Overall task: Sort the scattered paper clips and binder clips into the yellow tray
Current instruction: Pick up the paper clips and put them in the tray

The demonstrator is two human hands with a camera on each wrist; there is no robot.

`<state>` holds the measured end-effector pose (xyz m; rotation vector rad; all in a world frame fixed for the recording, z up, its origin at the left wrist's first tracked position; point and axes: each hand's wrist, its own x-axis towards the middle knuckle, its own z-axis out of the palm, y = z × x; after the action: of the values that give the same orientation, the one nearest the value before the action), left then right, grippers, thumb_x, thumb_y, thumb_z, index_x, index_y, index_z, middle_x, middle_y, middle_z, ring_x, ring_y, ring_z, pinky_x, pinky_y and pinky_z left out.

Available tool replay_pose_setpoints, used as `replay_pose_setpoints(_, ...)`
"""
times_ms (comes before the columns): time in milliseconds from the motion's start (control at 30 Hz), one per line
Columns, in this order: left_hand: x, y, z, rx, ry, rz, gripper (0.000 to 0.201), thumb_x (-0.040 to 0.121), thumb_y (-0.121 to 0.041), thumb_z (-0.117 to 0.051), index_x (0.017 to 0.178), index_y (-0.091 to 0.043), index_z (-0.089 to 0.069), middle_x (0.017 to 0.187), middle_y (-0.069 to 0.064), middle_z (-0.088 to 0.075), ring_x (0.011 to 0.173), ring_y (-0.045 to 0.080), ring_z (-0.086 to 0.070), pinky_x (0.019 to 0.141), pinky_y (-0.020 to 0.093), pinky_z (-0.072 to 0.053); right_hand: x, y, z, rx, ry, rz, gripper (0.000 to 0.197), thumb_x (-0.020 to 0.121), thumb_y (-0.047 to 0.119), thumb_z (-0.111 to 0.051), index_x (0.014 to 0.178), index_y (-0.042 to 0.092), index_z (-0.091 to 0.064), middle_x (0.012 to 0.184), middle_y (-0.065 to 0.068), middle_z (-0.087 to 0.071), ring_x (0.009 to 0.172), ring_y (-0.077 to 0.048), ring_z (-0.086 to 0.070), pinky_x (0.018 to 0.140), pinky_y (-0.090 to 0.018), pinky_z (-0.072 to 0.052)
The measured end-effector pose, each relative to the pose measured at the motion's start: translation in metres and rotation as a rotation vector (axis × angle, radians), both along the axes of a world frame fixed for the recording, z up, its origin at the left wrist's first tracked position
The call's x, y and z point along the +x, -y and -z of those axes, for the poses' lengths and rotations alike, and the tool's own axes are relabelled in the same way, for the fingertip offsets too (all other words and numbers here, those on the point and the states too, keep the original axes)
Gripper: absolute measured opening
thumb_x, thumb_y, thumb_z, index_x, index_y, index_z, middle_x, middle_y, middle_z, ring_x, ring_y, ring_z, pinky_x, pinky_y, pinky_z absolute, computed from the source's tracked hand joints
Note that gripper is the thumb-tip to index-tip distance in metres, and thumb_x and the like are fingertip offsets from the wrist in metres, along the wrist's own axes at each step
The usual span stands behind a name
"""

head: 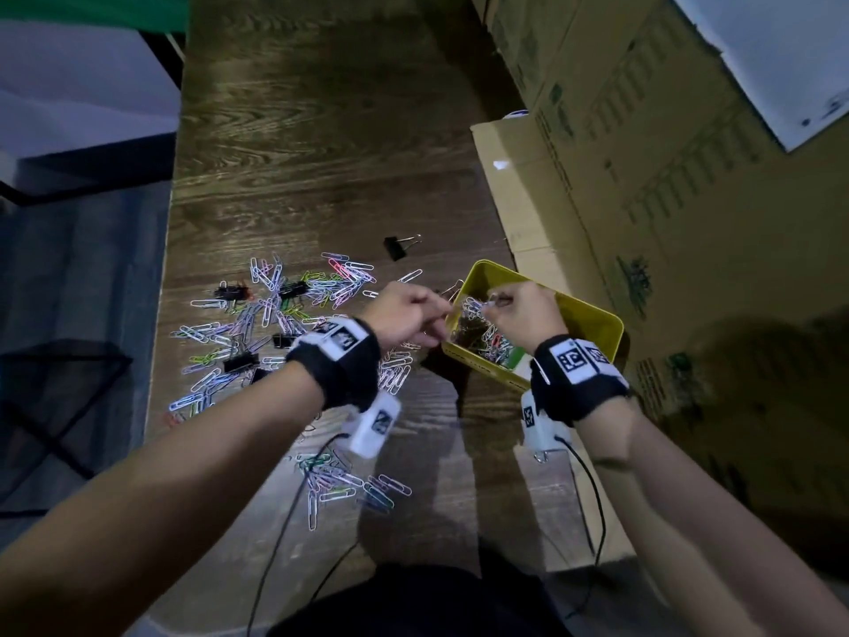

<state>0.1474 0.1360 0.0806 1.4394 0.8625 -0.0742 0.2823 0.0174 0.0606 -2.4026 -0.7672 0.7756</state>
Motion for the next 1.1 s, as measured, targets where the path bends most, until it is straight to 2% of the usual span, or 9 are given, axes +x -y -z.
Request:
replay_pose_setpoints(133, -0.080, -0.011, 0.004, 0.254, -0.138, 0.348, 0.016, 0.090, -0.024, -0.059, 0.084, -0.011, -0.067, 0.073, 0.006, -0.070, 0.059, 0.011, -0.060, 0.059, 0.024, -0.050, -0.013, 0.004, 0.003, -0.103, 0.025, -0.152, 0.048, 0.086, 0.027, -0.066, 0.132, 0.021, -0.052, 0.128, -0.009, -0.058, 0.123, -0.024, -0.047, 0.103, -0.034, -0.036)
replay_pose_setpoints(233, -0.140, -0.012, 0.025, 0.368, -0.335, 0.664, 0.020, 0.088, -0.009, -0.056, 0.083, -0.025, -0.066, 0.088, -0.004, -0.071, 0.075, 0.005, -0.063, 0.068, 0.018, -0.051, -0.039, 0.010, -0.008, 0.181, 0.083, -0.173, 0.042, 0.087, 0.022, -0.065, 0.127, 0.020, -0.054, 0.107, 0.001, -0.066, 0.095, -0.008, -0.060, 0.089, -0.009, -0.029)
replay_pose_setpoints(300, -0.170, -0.006, 0.038, 0.466, -0.446, 0.736, 0.017, 0.087, -0.014, -0.057, 0.089, -0.029, -0.066, 0.097, -0.005, -0.070, 0.081, 0.006, -0.062, 0.069, 0.017, -0.047, -0.064, 0.017, -0.012, 0.317, 0.011, -0.196, 0.038, 0.086, 0.021, -0.066, 0.122, 0.022, -0.054, 0.091, 0.006, -0.065, 0.070, 0.005, -0.056, 0.074, -0.003, -0.038)
replay_pose_setpoints(400, -0.204, 0.010, 0.059, 0.623, -0.476, 0.722, 0.031, 0.084, -0.034, -0.062, 0.115, -0.032, -0.057, 0.115, -0.002, -0.054, 0.102, 0.014, -0.055, 0.085, 0.024, -0.044, -0.102, 0.030, 0.001, 0.194, -0.091, -0.393, 0.028, 0.083, 0.030, -0.069, 0.108, 0.022, -0.059, 0.085, 0.006, -0.064, 0.067, 0.002, -0.056, 0.066, -0.019, -0.049)
replay_pose_setpoints(500, -0.224, 0.031, 0.076, 0.760, -0.500, 0.777, 0.064, 0.079, -0.044, -0.064, 0.134, -0.029, -0.037, 0.135, 0.003, -0.034, 0.122, 0.023, -0.036, 0.099, 0.035, -0.039, -0.141, 0.045, 0.031, -0.195, -0.148, -0.627, 0.059, 0.076, 0.046, -0.073, 0.123, 0.020, -0.048, 0.108, 0.000, -0.059, 0.099, -0.018, -0.057, 0.088, -0.037, -0.050)
replay_pose_setpoints(600, -0.222, 0.051, 0.084, 0.758, -0.443, 0.706, 0.064, 0.080, -0.037, -0.063, 0.137, -0.026, -0.036, 0.135, 0.008, -0.033, 0.124, 0.028, -0.031, 0.104, 0.038, -0.034, -0.181, 0.057, 0.061, -0.388, -0.092, -0.712, 0.091, 0.067, 0.050, -0.077, 0.138, 0.016, -0.029, 0.140, -0.012, -0.036, 0.127, -0.032, -0.038, 0.104, -0.042, -0.037)
replay_pose_setpoints(767, -0.218, 0.062, 0.093, 0.737, -0.239, 0.623, 0.060, 0.072, -0.019, -0.063, 0.130, -0.019, -0.046, 0.120, 0.012, -0.046, 0.111, 0.032, -0.046, 0.095, 0.040, -0.044, -0.226, 0.051, 0.076, -0.280, -0.024, -0.688, 0.084, 0.072, 0.032, -0.078, 0.136, 0.009, -0.030, 0.138, -0.015, -0.032, 0.126, -0.035, -0.036, 0.104, -0.041, -0.037)
replay_pose_setpoints(900, -0.230, 0.056, 0.088, 0.828, -0.398, 0.535, 0.072, 0.071, -0.026, -0.074, 0.131, -0.029, -0.033, 0.122, 0.003, -0.038, 0.105, 0.022, -0.043, 0.078, 0.029, -0.046, -0.236, 0.047, 0.081, -0.234, 0.054, -0.653, 0.095, 0.076, 0.021, -0.075, 0.146, 0.010, -0.013, 0.143, -0.019, -0.026, 0.130, -0.037, -0.034, 0.105, -0.041, -0.037)
replay_pose_setpoints(1100, -0.241, 0.060, 0.091, 0.734, -0.508, 0.360, 0.072, 0.073, -0.022, -0.069, 0.134, -0.023, -0.031, 0.127, 0.012, -0.031, 0.111, 0.030, -0.042, 0.093, 0.040, -0.047, -0.248, 0.042, 0.074, -0.286, 0.183, -0.634, 0.110, 0.067, 0.048, -0.077, 0.146, 0.008, -0.011, 0.137, -0.015, -0.029, 0.125, -0.033, -0.032, 0.100, -0.041, -0.040)
